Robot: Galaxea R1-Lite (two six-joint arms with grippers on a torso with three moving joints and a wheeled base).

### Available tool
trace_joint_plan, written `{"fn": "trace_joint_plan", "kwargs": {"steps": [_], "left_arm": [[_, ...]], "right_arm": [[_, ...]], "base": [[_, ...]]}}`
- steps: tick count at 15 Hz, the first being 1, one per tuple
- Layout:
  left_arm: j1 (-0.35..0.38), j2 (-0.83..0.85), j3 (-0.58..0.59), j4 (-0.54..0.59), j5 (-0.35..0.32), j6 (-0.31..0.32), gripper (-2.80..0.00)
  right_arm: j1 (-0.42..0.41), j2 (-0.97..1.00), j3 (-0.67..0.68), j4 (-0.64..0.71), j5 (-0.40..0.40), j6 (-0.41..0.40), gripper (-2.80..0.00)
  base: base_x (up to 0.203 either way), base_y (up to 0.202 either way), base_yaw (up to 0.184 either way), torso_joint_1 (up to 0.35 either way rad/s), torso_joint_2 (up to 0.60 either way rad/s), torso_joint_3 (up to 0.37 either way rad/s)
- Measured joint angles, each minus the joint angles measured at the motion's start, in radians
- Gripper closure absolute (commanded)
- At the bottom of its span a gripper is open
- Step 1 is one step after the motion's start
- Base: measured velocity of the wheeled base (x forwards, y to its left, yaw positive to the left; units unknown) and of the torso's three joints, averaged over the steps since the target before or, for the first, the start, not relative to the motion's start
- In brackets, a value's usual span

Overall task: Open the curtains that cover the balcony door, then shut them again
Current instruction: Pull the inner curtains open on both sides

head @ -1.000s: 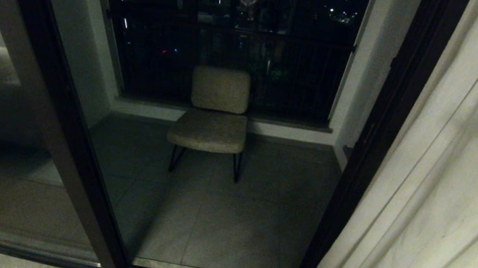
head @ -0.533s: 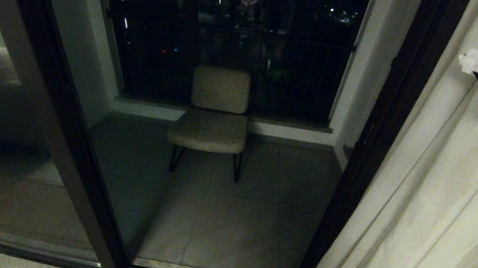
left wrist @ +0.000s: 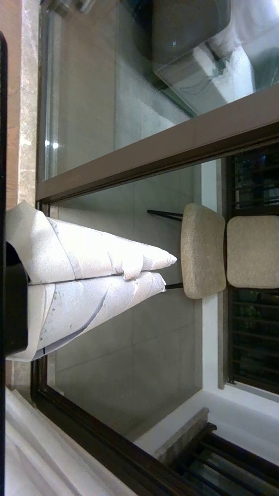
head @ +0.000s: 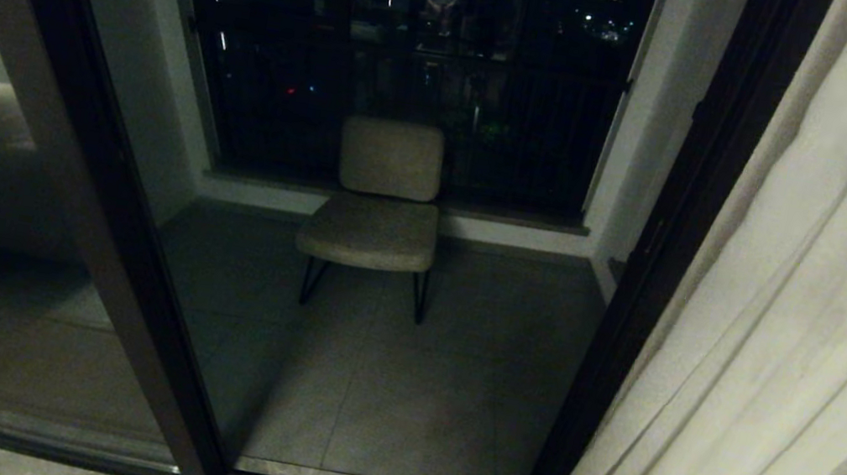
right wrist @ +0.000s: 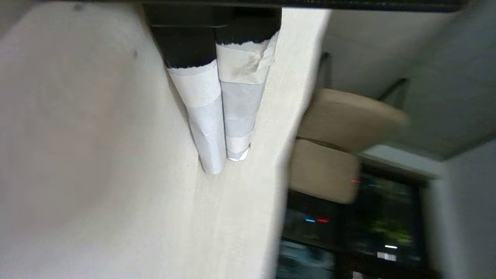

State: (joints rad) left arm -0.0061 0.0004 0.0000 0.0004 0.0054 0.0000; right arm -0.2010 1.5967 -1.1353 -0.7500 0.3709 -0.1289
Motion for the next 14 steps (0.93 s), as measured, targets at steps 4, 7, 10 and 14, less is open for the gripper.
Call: {"fn": "trace_joint_plan", "kwargs": {"steps": [4, 7, 10, 14], "left_arm": [[0.0, 0.0, 0.0, 0.0, 0.0, 0.0, 0.0], [0.0, 0.0, 0.0, 0.0, 0.0, 0.0, 0.0], [0.0, 0.0, 0.0, 0.0, 0.0, 0.0, 0.0], [-0.001, 0.0, 0.0, 0.0, 0.0, 0.0, 0.0]], "right_arm": [[-0.109, 0.016, -0.005, -0.004, -0.001, 0.0, 0.0], [-0.178, 0.059, -0.044, -0.007, -0.001, 0.0, 0.0], [-0.22, 0.135, -0.123, -0.029, -0.026, 0.001, 0.0], [-0.236, 0.223, -0.212, -0.039, -0.075, 0.022, 0.0]], "base": [[0.0, 0.0, 0.0, 0.0, 0.0, 0.0], [0.0, 0.0, 0.0, 0.0, 0.0, 0.0], [0.0, 0.0, 0.0, 0.0, 0.0, 0.0], [0.0, 0.0, 0.0, 0.0, 0.0, 0.0]]}}
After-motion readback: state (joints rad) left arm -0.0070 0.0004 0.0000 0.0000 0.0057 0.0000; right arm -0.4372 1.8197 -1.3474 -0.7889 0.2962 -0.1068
